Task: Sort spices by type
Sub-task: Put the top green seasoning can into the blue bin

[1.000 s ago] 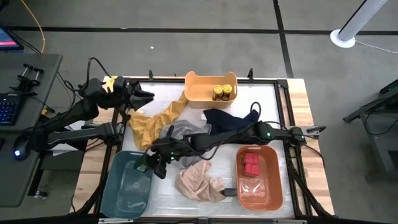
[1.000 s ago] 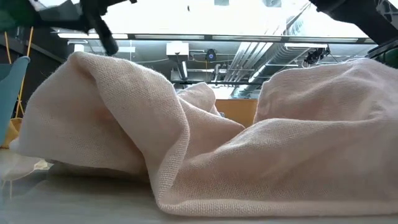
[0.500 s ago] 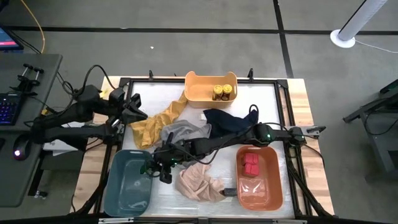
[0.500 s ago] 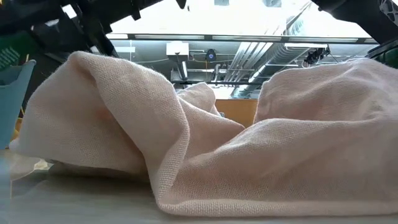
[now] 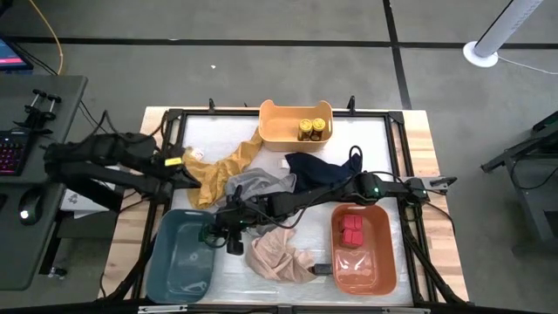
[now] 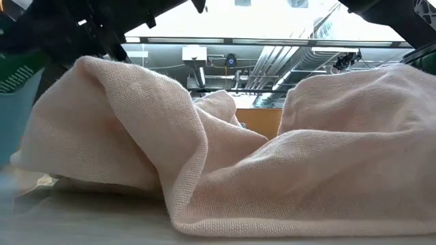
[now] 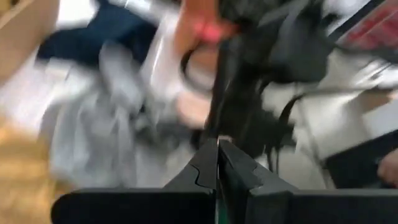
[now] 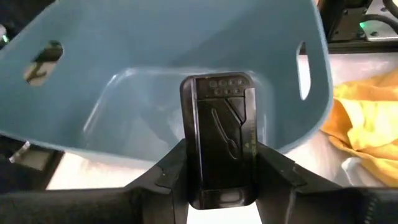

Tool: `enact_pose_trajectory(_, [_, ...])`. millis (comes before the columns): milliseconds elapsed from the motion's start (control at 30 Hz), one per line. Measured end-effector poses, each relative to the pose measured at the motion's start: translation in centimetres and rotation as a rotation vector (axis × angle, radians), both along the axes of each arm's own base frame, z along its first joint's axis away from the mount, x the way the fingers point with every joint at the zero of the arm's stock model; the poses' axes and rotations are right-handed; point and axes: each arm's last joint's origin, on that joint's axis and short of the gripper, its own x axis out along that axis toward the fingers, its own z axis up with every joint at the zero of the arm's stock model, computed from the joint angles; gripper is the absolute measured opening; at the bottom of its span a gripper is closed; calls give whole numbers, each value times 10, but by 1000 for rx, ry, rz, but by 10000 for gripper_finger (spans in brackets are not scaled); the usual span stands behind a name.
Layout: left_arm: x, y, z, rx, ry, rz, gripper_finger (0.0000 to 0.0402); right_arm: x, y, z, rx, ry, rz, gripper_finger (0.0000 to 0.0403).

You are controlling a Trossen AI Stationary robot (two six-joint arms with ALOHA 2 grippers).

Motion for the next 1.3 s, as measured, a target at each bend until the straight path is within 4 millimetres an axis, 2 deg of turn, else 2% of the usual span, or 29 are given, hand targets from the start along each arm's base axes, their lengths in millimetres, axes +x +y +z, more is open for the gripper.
enact_pose_trajectory(167, [-2, -8, 1, -62, 386, 25, 0, 0, -1, 0, -44, -9, 27, 124])
enact_pose_trajectory(333, [6, -28, -19, -113, 832, 32, 0, 1, -3, 0, -46, -13, 26, 124])
enact_pose_trajectory(433, [10, -43, -31, -84, 1083, 34, 0, 1, -3, 0, -46, -11, 25, 124])
enact_pose_trajectory(667, [18, -79, -47, -44, 1273, 29, 0, 0, -3, 0, -49, -7, 18, 124])
enact_pose_trajectory(867, [15, -104, -56, 1, 1374, 40, 0, 0, -4, -1, -49, -4, 17, 124])
enact_pose_trajectory(1100, [5, -126, -65, 89, 1451, 59, 0, 0, -4, -1, -51, -3, 18, 124])
enact_pose_trajectory(1300, [4, -141, -76, 161, 1492, 24, 0, 0, -3, -1, -52, -4, 18, 124])
